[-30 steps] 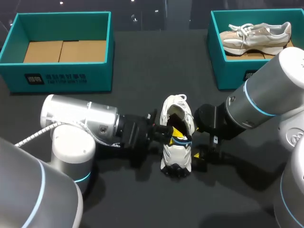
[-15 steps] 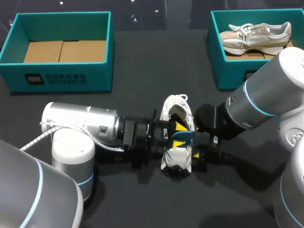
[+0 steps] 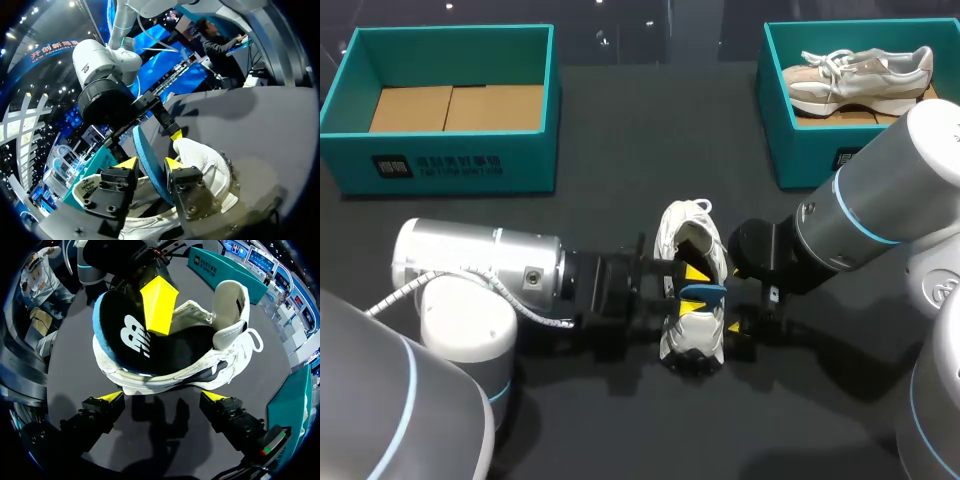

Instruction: Take the shoe out of the shoebox, open the shoe tongue, remove and reinsert the insole, then place the shoe into the shoebox

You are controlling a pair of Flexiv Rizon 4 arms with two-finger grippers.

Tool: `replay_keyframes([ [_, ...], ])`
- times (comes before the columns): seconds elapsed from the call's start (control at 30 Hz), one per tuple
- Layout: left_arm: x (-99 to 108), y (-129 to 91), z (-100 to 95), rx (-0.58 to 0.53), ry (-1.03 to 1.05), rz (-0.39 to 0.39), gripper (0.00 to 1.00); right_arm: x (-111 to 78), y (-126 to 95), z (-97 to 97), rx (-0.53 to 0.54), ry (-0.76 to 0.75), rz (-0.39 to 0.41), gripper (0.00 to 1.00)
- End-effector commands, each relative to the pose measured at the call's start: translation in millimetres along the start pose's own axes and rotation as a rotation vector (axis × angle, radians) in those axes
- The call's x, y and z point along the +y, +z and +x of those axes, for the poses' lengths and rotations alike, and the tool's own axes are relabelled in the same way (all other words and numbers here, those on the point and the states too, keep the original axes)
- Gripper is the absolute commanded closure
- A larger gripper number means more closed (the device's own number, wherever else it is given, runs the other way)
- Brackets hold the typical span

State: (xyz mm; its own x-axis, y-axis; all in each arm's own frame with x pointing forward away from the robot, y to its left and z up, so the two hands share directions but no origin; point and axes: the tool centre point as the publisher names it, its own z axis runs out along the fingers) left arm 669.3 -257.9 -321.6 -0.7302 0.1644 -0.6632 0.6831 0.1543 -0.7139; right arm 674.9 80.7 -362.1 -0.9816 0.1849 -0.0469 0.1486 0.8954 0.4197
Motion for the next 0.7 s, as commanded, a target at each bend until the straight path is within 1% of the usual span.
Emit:
replay_keyframes([
  [0.03, 3, 2, 3.7, 0.047, -0.029, -0.048, 0.65, -0.2, 0, 1.6, -0.004, 0.0, 0.001, 0.0],
  [0.07, 7, 3, 5.9, 0.062, -0.04, -0.058, 0.64, -0.2, 0, 1.6, -0.004, 0.0, 0.001, 0.0],
  [0.1, 12, 4, 8.0, 0.07, -0.046, -0.068, 0.64, -0.2, 0, 1.6, -0.004, 0.0, 0.001, 0.0],
  [0.13, 15, 5, 9.9, 0.09, -0.051, -0.074, 0.7, -0.2, 0, 1.6, -0.004, 0.0, 0.001, 0.0],
  [0.17, 20, 6, 11.4, 0.096, -0.049, -0.085, 0.93, -0.2, 0, 1.6, -0.004, 0.0, 0.001, 0.0],
  [0.2, 23, 6, 12.1, 0.104, -0.045, -0.097, 1.0, -0.2, 0, 1.6, -0.004, 0.0, 0.001, 0.0],
  [0.4, 42, 6, 9.3, 0.108, -0.004, -0.14, 1.0, -0.2, 0, 1.6, -0.004, 0.0, 0.001, 0.0],
  [0.47, 46, 6, 7.5, 0.101, -0.002, -0.139, 1.0, -0.2, 0, 1.6, -0.004, 0.0, 0.001, 0.0],
  [0.7, 59, 5, 3.9, 0.095, 0.114, -0.212, 1.0, -0.2, 0, 1.6, -0.004, 0.0, 0.001, 0.0],
])
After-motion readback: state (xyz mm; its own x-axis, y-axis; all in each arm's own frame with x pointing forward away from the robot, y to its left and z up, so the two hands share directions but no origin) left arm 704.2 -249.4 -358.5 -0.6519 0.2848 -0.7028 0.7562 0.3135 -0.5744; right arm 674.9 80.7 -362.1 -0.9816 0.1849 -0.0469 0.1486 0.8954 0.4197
